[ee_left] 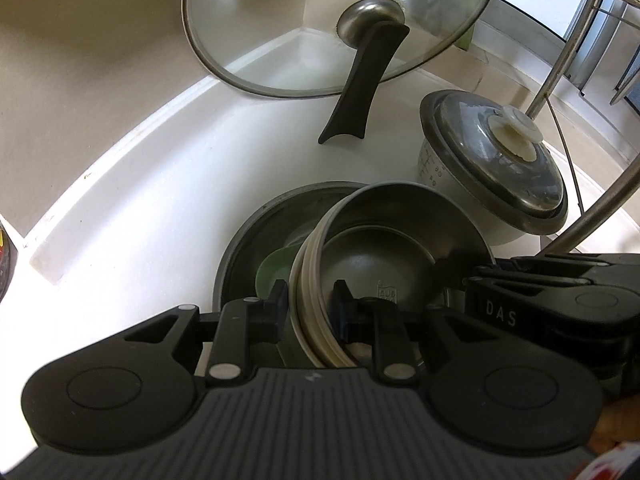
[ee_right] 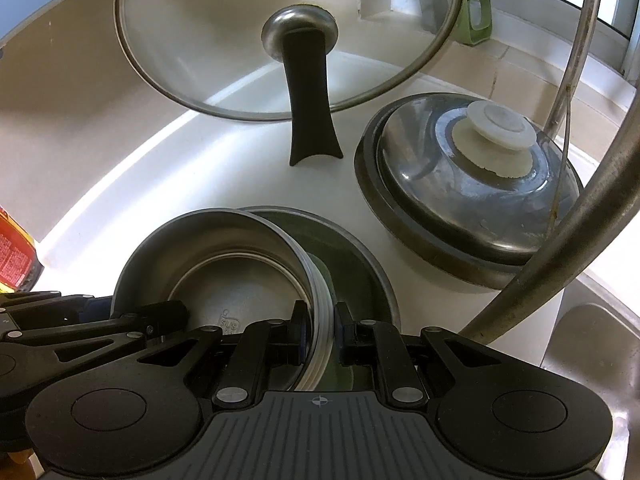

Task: Organize plates and bowls
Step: 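Lower the bowl stack onto the green plate in the basin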

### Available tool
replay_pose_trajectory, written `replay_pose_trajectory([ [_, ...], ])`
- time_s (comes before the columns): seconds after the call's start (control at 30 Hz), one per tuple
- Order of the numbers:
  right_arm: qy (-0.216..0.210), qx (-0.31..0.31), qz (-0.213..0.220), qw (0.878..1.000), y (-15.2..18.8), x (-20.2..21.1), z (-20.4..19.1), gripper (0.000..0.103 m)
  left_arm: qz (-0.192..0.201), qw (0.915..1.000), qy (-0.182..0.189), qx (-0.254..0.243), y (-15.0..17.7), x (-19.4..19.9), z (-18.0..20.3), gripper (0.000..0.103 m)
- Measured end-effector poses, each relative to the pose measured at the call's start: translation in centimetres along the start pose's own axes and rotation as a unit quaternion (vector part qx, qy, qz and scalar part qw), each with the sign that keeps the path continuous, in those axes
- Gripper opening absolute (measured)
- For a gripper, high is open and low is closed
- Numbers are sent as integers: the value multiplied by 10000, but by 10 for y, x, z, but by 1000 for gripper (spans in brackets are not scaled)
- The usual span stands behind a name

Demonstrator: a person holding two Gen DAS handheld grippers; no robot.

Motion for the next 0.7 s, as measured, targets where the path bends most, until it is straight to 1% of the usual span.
replay_pose_trajectory([
  [0.7, -18, -152, -86, 9998, 0, -1, 5, 14, 20, 9999, 93, -117, -3, -1, -1, 21],
])
Point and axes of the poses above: each gripper's, at about its wrist camera, not at the fingertips, and x roughly against the way its jaws point, z to its right, y to its underside, the point moved 6 cm from there along -x, roughly the way its jaws point, and after that the axes turned 3 degrees about -y, right-handed, at the moved point
